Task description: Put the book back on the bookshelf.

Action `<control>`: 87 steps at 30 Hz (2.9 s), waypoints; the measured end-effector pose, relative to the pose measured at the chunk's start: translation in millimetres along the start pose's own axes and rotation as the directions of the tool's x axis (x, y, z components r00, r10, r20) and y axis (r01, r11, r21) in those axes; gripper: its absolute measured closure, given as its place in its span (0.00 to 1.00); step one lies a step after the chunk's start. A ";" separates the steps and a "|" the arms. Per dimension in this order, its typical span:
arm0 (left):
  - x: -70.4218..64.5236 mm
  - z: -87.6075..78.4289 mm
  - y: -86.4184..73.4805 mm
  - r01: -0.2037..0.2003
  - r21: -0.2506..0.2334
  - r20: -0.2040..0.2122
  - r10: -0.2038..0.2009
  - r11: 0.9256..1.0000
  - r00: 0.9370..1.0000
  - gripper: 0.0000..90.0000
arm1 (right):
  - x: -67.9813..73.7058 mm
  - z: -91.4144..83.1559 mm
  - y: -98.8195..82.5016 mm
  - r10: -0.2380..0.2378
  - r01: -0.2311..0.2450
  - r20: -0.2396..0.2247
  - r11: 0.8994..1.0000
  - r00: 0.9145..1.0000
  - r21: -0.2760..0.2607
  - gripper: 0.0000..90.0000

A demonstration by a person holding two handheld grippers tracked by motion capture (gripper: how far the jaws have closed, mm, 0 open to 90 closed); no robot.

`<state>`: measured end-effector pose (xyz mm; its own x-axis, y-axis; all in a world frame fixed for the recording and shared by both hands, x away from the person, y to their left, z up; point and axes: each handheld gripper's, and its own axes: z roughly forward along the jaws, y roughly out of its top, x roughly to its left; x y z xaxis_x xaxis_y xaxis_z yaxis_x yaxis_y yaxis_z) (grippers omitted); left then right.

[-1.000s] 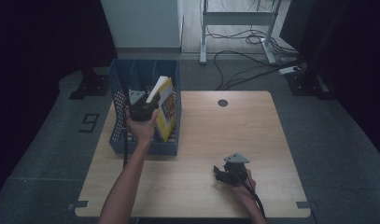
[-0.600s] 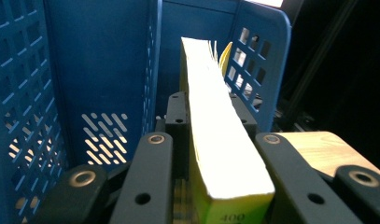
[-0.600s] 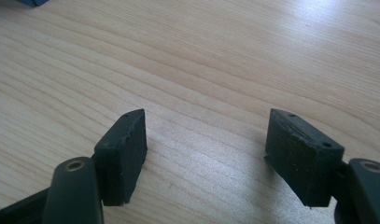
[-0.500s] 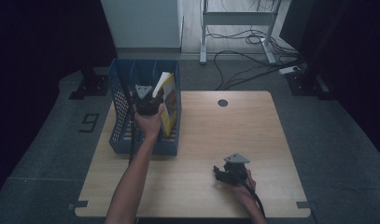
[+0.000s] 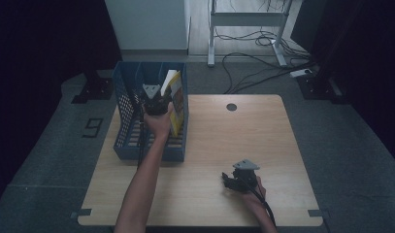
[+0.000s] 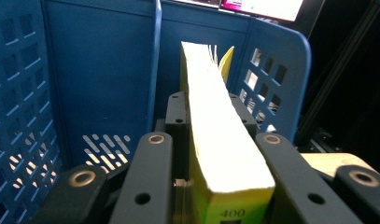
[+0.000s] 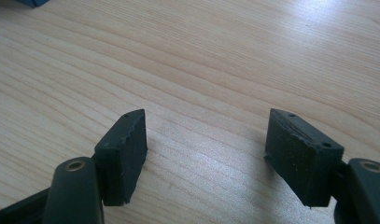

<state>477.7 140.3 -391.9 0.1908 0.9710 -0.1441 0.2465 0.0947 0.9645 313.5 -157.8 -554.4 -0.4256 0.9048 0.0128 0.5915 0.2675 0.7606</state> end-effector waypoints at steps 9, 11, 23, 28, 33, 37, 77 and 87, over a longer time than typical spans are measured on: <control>3.5 11.1 -14.3 0.007 0.033 -0.005 -0.007 0.999 1.000 0.84 | 0.1 -0.1 0.0 0.003 -0.003 -0.001 1.000 1.000 0.001 0.32; 3.7 10.9 -16.6 0.008 0.033 -0.003 -0.008 0.999 1.000 0.84 | 0.1 -0.1 0.0 0.003 -0.003 -0.001 1.000 1.000 0.001 0.32; 4.1 0.9 -22.8 -0.001 0.020 0.009 0.000 1.000 1.000 0.80 | 0.3 -0.1 0.0 0.001 -0.001 0.000 1.000 1.000 0.002 0.32; 4.5 -6.2 -21.1 0.001 0.018 0.018 -0.002 1.000 1.000 0.72 | 0.2 -0.2 -0.1 0.003 -0.003 0.005 1.000 1.000 0.000 0.33; 6.2 -13.1 -22.3 -0.005 0.016 0.000 0.005 1.000 1.000 0.62 | 0.4 -0.3 -0.1 0.005 -0.005 0.004 1.000 1.000 0.001 0.33; 9.9 -20.4 -24.0 -0.008 0.016 0.013 0.008 1.000 1.000 0.59 | 0.3 -0.3 0.0 0.003 -0.003 0.005 1.000 1.000 0.001 0.33; 7.7 -98.8 -34.6 -0.043 0.054 0.211 0.031 0.998 0.977 0.45 | 0.3 -0.2 0.2 0.003 -0.003 0.009 1.000 1.000 0.003 0.33; 10.4 -114.6 -51.7 -0.058 0.108 0.229 0.032 0.992 0.973 0.44 | 0.4 -0.1 0.2 0.005 -0.005 0.010 1.000 1.000 0.001 0.32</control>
<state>358.0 170.6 -418.0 0.4111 0.8974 -0.1600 0.3364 0.0137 0.9416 313.4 -157.5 -554.2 -0.4156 0.9095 0.0102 0.5947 0.2632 0.7597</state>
